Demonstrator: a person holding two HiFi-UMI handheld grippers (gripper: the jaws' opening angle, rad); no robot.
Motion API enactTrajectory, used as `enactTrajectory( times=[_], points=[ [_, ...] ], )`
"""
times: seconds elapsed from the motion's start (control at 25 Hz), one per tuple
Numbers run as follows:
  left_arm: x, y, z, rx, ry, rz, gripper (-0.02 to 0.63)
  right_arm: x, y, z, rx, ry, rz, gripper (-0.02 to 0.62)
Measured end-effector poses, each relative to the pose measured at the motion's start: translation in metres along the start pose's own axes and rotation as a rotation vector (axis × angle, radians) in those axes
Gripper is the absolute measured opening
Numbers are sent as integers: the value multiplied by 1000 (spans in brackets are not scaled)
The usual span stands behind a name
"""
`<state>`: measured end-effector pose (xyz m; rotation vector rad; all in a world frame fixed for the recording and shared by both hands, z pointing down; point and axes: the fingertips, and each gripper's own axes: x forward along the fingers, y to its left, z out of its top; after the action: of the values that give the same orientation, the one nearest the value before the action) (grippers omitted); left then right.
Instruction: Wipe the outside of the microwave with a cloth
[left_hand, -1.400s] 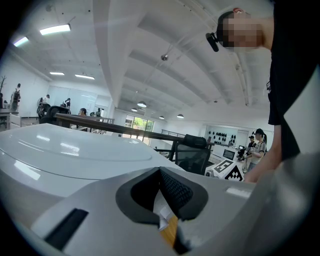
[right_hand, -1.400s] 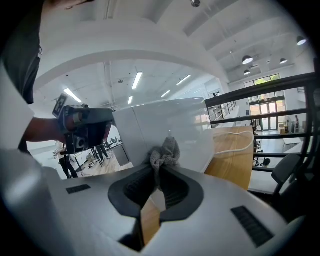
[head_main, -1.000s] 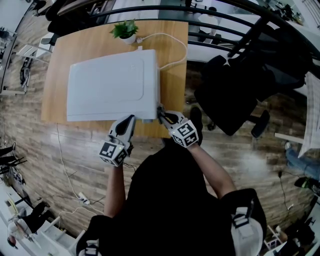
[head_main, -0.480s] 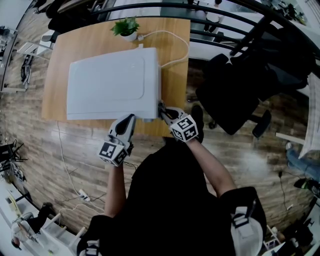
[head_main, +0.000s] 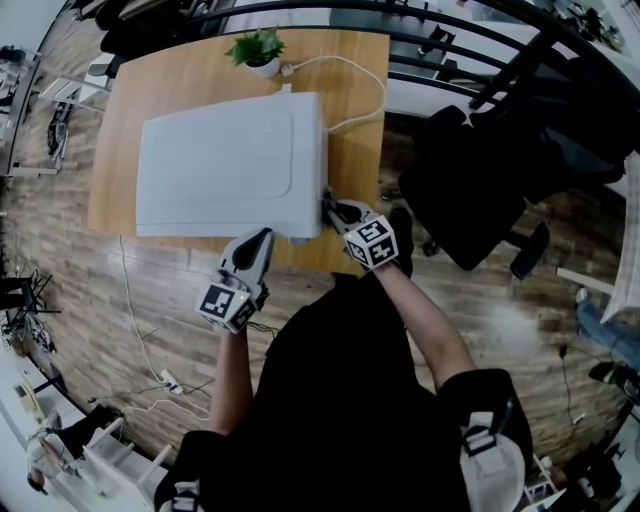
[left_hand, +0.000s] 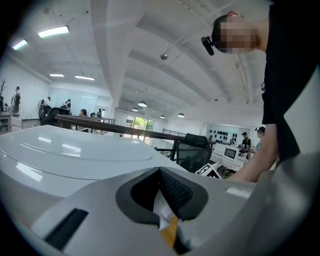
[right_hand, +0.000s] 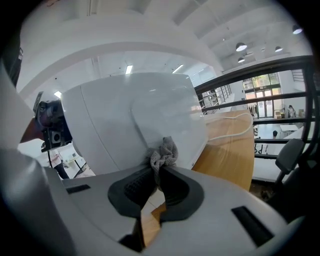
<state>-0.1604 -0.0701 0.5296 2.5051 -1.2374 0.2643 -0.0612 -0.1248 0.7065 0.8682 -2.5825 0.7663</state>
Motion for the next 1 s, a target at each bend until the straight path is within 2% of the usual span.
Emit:
enactTrajectory(
  times=[0.2, 1.0],
  points=[
    [-2, 1, 1, -39, -23, -7, 2, 9, -17, 5, -20, -8, -26, 28],
    [-1, -1, 1, -4, 1, 7, 2, 49, -74, 36, -23, -1, -70, 28]
  ],
)
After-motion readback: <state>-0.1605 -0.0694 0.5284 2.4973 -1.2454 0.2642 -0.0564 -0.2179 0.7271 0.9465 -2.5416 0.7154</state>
